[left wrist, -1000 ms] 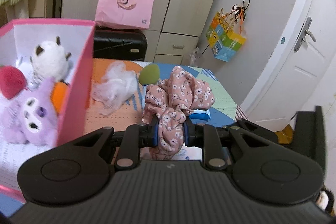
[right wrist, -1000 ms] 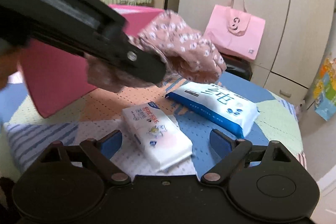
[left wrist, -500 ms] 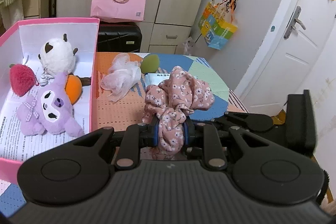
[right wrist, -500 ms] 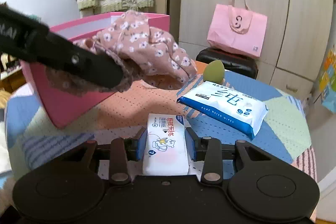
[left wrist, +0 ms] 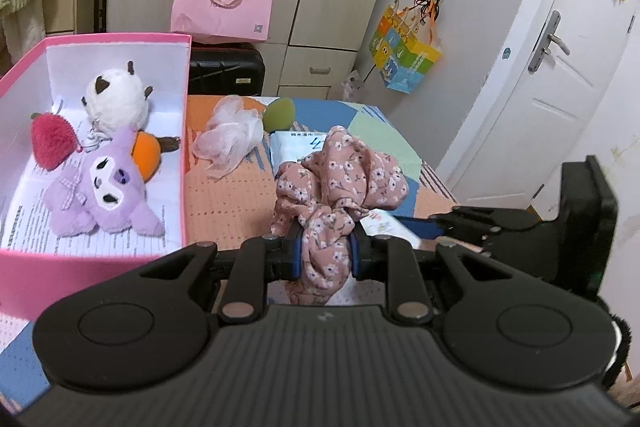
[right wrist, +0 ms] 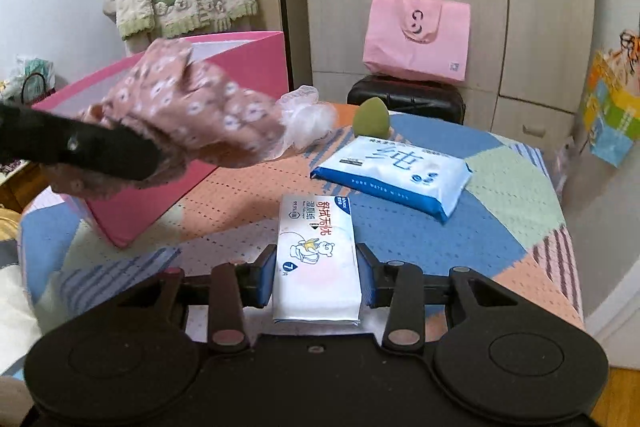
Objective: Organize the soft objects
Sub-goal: 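Carry the scrunchie over the box with the left while the right lifts the wipes pack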
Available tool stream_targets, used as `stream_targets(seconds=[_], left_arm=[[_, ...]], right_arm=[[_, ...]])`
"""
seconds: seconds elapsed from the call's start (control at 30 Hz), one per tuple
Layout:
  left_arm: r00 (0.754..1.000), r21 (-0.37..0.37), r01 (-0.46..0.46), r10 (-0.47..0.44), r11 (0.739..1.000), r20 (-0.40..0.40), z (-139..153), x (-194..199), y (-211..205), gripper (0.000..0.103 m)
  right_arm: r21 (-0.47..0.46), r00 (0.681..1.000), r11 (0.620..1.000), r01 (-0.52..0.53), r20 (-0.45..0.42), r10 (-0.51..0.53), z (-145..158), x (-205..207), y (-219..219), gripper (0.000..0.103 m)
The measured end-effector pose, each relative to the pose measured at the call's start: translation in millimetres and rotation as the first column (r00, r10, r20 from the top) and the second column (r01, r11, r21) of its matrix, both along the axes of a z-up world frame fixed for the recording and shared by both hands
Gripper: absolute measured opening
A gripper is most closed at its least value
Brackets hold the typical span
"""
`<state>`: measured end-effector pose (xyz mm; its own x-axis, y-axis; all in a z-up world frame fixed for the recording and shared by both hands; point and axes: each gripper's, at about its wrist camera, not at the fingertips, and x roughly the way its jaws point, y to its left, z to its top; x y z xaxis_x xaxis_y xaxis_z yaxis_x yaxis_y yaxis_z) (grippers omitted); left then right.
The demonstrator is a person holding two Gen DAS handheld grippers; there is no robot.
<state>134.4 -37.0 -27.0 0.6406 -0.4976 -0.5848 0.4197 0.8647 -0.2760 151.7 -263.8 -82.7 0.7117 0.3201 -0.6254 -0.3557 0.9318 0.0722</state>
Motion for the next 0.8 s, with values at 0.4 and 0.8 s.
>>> stream_targets(seconds=[0.4,0.8], left_arm=[[0.999,-0.022,-0.006,0.005,1.0,-0.044,3.8,-34.4,31.0,0.021],[0.997,-0.037,-0.011,0.008,0.999,-0.082,21.8,-65.7,83.2,0.021]], right_arm=[[0.067,0.999,0.996,-0.051,-0.013,0.052,41.8,-45.0,-3.7,0.046],[0.085,0.972,0.968,-0.235,-0.011,0.237,81.8,-61.3,44.6,0.046]])
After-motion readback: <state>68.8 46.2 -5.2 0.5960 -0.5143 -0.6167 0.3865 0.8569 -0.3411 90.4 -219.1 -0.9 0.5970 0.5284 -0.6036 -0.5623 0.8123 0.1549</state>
